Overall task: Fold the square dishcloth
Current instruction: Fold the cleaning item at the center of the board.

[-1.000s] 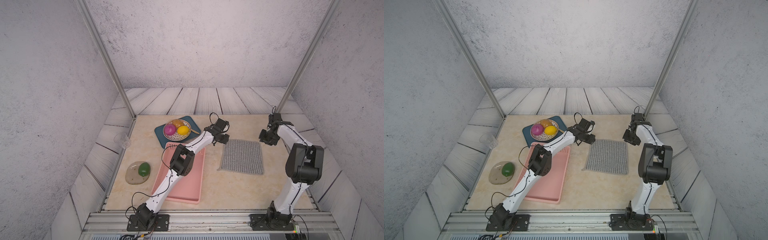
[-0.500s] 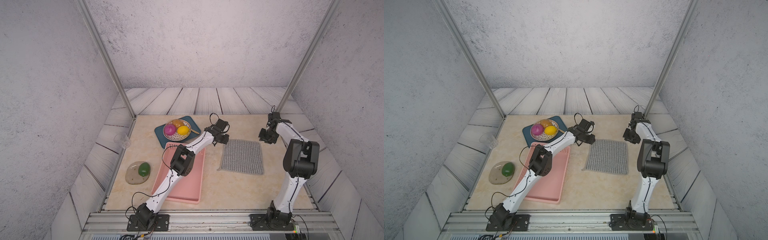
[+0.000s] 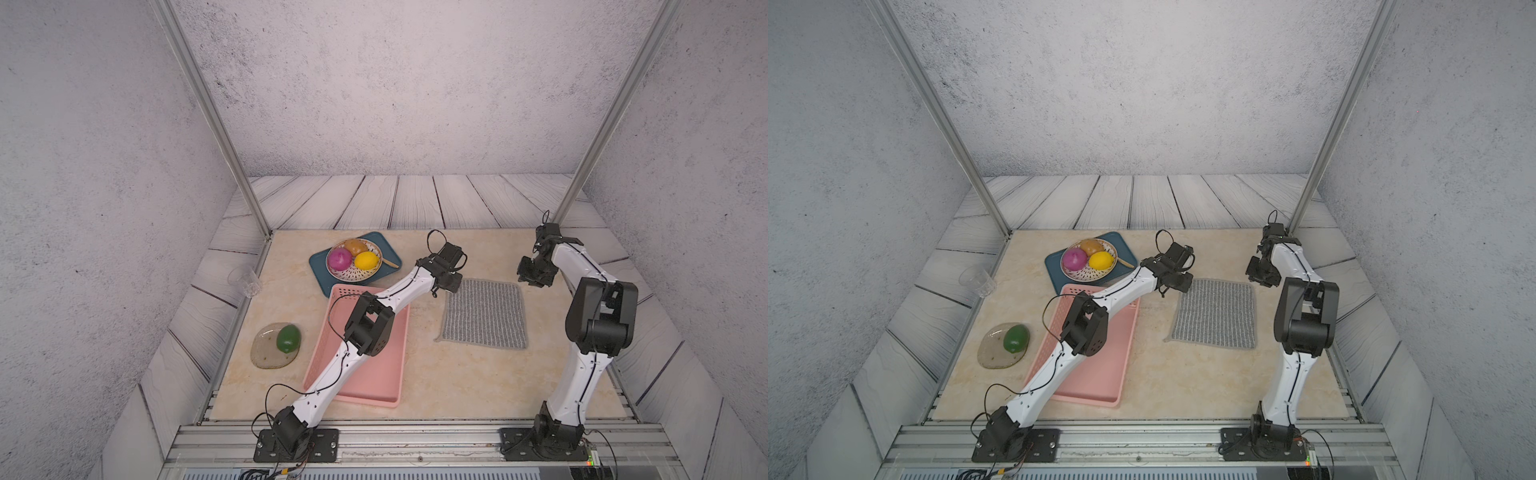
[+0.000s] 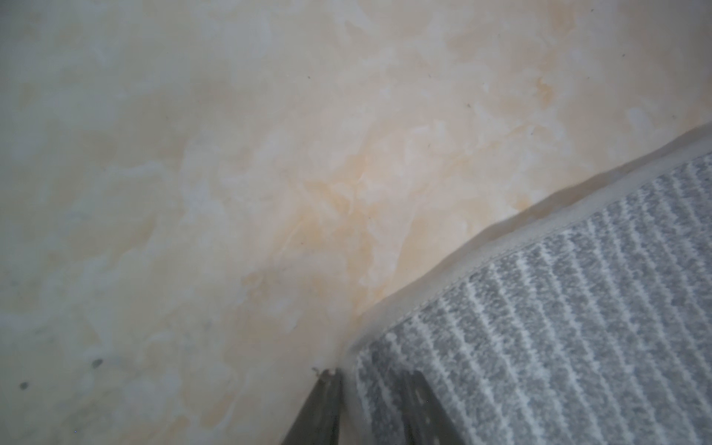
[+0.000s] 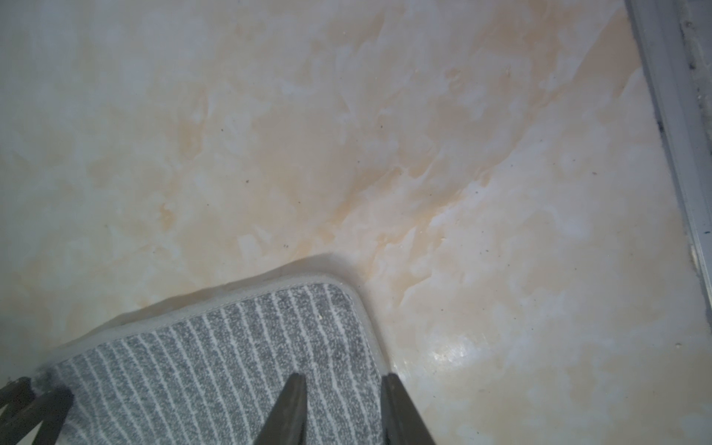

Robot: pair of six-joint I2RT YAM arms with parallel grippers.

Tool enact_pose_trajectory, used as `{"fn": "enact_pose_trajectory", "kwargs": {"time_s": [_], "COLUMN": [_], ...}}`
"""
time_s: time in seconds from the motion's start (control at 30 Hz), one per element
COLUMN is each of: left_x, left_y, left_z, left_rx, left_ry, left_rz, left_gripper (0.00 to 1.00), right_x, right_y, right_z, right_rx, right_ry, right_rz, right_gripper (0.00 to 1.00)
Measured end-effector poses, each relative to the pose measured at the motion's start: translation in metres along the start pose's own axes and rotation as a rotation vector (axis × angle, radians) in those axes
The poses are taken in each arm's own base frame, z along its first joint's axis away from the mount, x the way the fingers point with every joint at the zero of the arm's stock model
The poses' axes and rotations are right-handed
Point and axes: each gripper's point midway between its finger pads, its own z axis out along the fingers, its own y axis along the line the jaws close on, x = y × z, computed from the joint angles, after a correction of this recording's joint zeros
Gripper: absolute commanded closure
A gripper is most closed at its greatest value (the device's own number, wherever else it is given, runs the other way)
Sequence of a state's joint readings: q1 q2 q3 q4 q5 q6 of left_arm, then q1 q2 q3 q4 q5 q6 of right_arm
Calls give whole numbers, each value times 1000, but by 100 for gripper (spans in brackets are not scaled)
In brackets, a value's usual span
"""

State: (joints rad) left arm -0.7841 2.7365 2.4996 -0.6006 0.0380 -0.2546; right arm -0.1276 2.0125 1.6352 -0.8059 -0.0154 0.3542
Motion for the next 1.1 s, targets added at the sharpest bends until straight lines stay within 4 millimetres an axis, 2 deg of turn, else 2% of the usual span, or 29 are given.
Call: {"fn": "enact_pose_trajectory", "kwargs": {"time_s": [0.07, 0.13, 0.17, 0.2, 0.43, 0.6, 0.73, 1.1], "left_x": [1, 2, 3, 3, 7, 22, 28, 27], "left_y": [-2, -3, -3, -2, 5, 18, 30, 64], "left_z": [0, -1, -1, -1, -4, -18, -25, -30], "left_rx": [-3, -5, -8, -13, -54, -105, -139, -184], "left_ry": [2, 7, 10, 12, 15, 55, 77, 95], "left_rz": [-4, -8, -14, -20, -45, -56, -60, -56], "left_gripper": [80, 90, 98, 100, 100, 100, 100, 100], "right_x": [0, -1, -2, -2, 9, 20, 19, 12], "right_y": [0, 2, 2, 3, 2, 8, 16, 37], "right_z": [0, 2, 3, 5, 30, 42, 43, 37], "right_rx": [-2, -7, -7, -8, -3, -40, -82, -152], "right_ry": [5, 8, 11, 15, 95, 152, 162, 147], "right_rz": [0, 0, 1, 1, 5, -5, -17, -85], "right_gripper": [69, 69, 69, 69, 69, 69, 69, 69]}}
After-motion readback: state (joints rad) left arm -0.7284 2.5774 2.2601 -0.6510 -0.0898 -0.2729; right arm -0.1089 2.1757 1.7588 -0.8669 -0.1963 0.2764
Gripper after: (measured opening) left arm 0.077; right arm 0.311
